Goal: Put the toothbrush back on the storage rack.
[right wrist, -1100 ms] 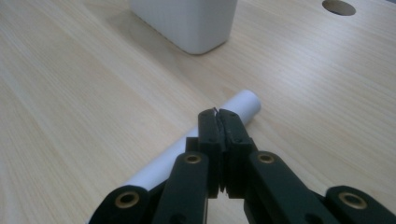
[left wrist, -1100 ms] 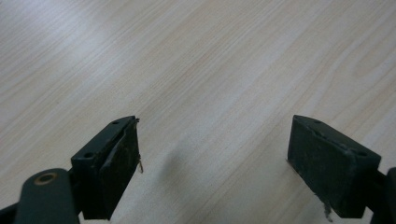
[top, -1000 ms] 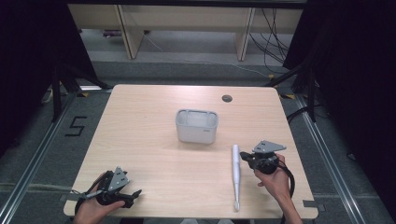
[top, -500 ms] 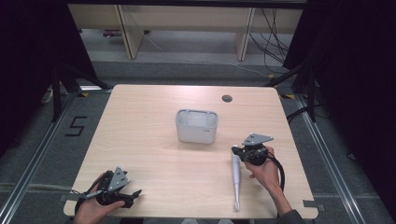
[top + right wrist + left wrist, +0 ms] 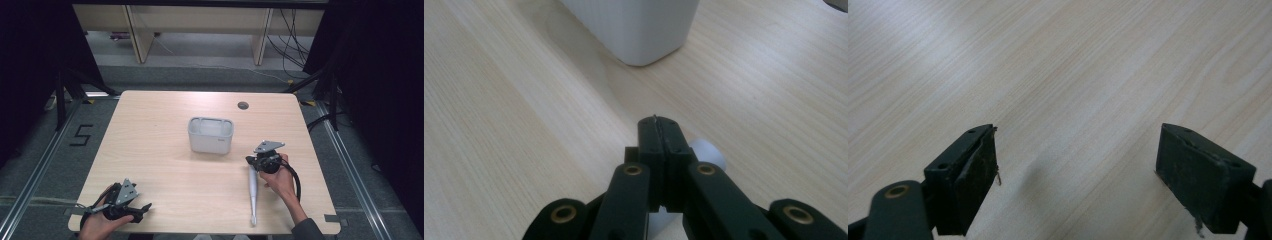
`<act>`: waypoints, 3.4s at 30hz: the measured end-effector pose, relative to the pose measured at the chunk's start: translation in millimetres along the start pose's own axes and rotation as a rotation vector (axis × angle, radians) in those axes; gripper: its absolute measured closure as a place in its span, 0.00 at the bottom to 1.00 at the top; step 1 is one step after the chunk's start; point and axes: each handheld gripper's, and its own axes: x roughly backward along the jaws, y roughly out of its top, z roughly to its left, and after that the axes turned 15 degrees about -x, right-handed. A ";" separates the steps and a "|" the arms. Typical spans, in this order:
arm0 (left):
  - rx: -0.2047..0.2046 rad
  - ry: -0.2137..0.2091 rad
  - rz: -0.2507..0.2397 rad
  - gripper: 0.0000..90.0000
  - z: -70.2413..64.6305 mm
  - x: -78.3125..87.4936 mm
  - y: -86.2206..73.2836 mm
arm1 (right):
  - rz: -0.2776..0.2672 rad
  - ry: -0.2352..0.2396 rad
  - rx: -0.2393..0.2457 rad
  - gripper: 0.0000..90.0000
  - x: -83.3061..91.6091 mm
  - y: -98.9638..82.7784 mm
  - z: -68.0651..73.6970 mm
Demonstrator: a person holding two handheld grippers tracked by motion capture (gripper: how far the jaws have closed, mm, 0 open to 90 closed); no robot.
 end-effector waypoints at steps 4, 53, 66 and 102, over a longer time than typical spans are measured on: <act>-0.008 -0.003 -0.002 0.18 0.8 0.6 0.2 | 0.019 -0.010 0.004 1.00 1.4 -0.2 -1.7; -0.003 -0.004 -0.004 0.18 1.0 -0.2 1.4 | 0.067 -0.093 -0.066 1.00 45.8 -42.0 -16.5; 0.000 -0.002 -0.006 0.18 1.1 -0.5 2.0 | 0.066 -0.092 -0.063 1.00 57.5 -59.6 -11.3; -0.007 -0.004 -0.007 0.18 1.4 -0.5 2.5 | 0.122 -0.025 -0.003 1.00 70.4 -78.8 33.8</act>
